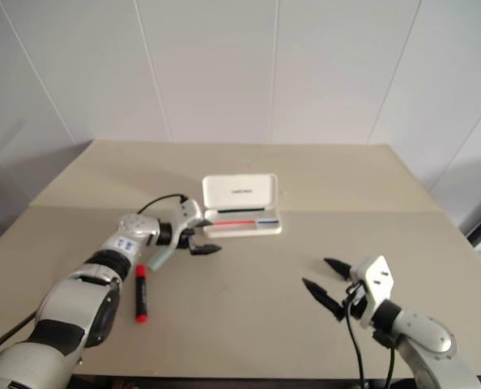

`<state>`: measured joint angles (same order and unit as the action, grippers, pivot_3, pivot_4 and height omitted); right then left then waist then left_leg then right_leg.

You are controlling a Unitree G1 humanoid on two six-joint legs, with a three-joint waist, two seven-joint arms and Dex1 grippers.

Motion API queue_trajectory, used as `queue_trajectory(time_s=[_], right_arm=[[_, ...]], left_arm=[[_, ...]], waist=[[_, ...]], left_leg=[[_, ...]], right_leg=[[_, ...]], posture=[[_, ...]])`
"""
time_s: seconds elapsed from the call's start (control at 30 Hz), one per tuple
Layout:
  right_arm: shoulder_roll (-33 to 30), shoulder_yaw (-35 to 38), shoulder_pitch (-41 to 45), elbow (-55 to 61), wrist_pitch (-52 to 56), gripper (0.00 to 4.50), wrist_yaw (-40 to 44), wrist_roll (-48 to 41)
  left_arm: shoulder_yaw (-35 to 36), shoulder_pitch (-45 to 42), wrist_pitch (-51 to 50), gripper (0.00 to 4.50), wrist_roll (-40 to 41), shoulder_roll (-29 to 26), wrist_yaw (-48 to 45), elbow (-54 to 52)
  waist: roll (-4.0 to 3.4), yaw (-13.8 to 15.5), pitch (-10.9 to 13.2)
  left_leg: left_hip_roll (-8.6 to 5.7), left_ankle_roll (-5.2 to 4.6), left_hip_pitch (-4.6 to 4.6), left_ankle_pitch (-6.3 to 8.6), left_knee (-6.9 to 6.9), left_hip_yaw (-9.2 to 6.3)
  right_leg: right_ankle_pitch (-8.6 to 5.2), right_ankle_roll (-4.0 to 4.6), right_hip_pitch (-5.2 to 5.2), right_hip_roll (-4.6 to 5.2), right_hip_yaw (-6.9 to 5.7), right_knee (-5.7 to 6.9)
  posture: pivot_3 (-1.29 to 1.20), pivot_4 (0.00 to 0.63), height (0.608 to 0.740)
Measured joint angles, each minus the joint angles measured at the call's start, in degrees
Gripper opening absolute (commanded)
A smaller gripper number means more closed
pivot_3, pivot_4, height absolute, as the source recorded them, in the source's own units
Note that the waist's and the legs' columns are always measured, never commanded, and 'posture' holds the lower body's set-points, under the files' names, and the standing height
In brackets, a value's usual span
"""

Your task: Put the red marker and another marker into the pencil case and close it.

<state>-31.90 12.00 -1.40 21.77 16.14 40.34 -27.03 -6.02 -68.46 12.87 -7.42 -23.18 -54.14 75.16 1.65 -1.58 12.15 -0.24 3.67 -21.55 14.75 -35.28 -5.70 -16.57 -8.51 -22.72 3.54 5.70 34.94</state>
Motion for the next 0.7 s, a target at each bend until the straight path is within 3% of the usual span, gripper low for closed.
queue_trajectory(time_s=[0.2,0.3,0.7], right_arm=[[0.0,-0.3,0.0,0.0,0.0,4.5,0.0,0.0],[0.0,-0.3,0.0,0.0,0.0,4.5,0.0,0.0],[-0.1,-0.2,-0.5,0.0,0.0,4.5,0.0,0.0]], left_arm=[[-0.6,-1.0,-2.7,4.47,-2.1,0.7,1.6,0.1],[-0.8,-1.4,-4.3,3.92,-2.9,1.1,2.8,0.1],[-1.3,-1.6,-3.2,0.02,-5.1,1.5,4.7,0.1]], waist=[[0.0,0.0,0.0],[0.0,0.0,0.0],[0.0,0.0,0.0]], left_leg=[[-0.01,0.0,0.01,0.0,-0.04,0.0],[-0.01,0.0,0.04,0.0,-0.09,0.0],[-0.01,0.0,0.04,0.0,-0.19,0.01]], right_leg=[[0.0,0.0,0.01,0.0,0.0,0.04],[0.0,0.0,0.02,0.0,0.01,0.11],[0.0,-0.01,0.04,0.0,0.01,0.16]], posture=[[0.0,0.15,0.74],[0.0,0.15,0.74],[0.0,0.15,0.74]])
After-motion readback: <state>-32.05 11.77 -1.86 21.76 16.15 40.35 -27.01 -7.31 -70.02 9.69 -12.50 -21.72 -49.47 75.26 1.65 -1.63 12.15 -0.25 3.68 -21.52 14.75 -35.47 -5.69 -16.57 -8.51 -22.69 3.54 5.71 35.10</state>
